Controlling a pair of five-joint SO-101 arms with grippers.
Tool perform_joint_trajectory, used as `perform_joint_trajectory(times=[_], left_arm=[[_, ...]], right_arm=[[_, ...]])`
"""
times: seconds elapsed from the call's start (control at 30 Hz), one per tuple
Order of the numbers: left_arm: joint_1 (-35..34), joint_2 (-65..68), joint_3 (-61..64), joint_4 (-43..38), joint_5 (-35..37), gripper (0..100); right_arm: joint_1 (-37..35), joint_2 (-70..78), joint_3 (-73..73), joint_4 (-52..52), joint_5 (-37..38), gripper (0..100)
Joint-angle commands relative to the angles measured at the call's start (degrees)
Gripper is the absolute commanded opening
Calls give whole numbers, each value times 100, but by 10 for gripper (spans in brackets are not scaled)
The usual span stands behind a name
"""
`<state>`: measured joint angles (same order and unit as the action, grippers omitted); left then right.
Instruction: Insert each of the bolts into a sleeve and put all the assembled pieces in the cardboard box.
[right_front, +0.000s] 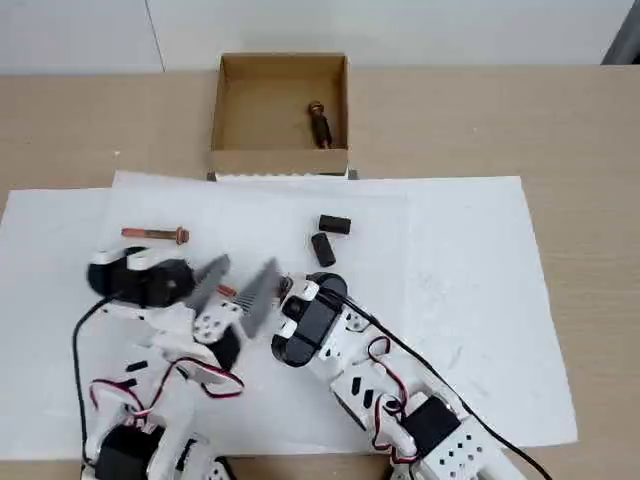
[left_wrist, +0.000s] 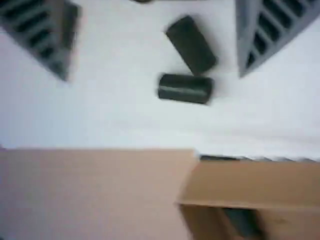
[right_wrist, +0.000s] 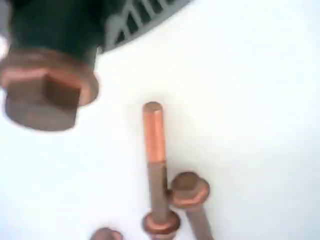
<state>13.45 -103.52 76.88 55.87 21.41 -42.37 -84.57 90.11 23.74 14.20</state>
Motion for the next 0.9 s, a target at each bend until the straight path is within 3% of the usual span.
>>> perform_joint_trajectory(times=[0.0,0.2,0.43,0.7,0.87], left_arm=[[-466,-53,-242,-9,-413,3],[-1081,-53,303,-9,-1196,6],[-1512,-53,1226,-9,-1881,6],[-1538,-53,1789,18,-2031,6],[-1538,-53,1780,18,-2031,6]], right_arm=[[356,-66,-53,-171,0,3],[1288,-57,-62,-119,-62,3],[2114,-13,-607,1332,-1213,3],[2255,119,-1758,2712,-1793,3],[2255,1121,-2945,3266,-1996,3]])
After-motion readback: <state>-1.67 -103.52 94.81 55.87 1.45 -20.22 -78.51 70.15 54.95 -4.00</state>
